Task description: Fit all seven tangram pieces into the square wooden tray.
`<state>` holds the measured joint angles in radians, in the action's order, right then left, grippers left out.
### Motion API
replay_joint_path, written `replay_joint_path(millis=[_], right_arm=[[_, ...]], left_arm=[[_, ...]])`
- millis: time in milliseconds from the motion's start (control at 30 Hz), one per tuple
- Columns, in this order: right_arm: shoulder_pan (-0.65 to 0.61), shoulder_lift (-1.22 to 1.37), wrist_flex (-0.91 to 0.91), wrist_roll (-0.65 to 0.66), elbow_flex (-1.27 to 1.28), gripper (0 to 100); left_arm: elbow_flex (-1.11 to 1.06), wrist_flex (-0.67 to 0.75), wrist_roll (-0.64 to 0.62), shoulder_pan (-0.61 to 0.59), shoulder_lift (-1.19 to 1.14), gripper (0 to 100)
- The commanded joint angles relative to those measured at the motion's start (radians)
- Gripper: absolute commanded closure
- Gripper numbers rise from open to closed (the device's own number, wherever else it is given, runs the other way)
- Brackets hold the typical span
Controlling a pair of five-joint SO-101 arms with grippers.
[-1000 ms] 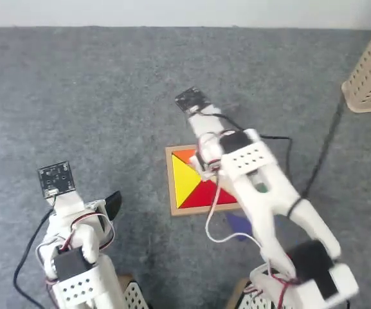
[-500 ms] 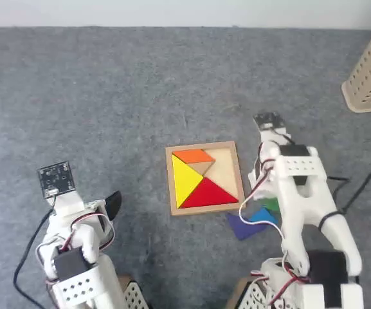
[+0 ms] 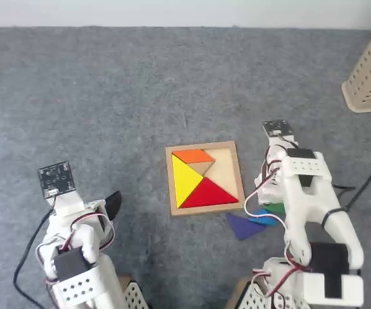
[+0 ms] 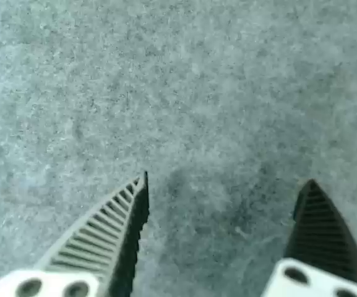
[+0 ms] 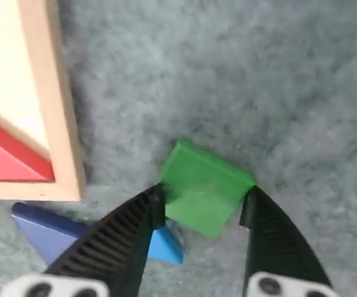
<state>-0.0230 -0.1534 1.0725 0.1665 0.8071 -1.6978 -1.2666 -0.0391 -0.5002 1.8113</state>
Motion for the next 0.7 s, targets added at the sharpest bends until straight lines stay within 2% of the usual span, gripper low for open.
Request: replay_joint_path(millis=[0,367,600,667], right_arm=[[-0.036,0.079,-0.054,-0.011,-0.018,78.5],[-0.077,0.111,-0.056,-0.011,-0.077,79.1],[-0.133,0.107,-0.07,-0.011,-0.091,99.5],[-0.128,0.111,-0.065,-0.011,-0.11,98.4]], left_arm=[[0.013,0.002,0.002,0.002,0.012,65],[0.013,0.002,0.002,0.002,0.012,65],[0.013,0.002,0.002,0.002,0.012,65],[0.013,0.002,0.002,0.002,0.012,65]])
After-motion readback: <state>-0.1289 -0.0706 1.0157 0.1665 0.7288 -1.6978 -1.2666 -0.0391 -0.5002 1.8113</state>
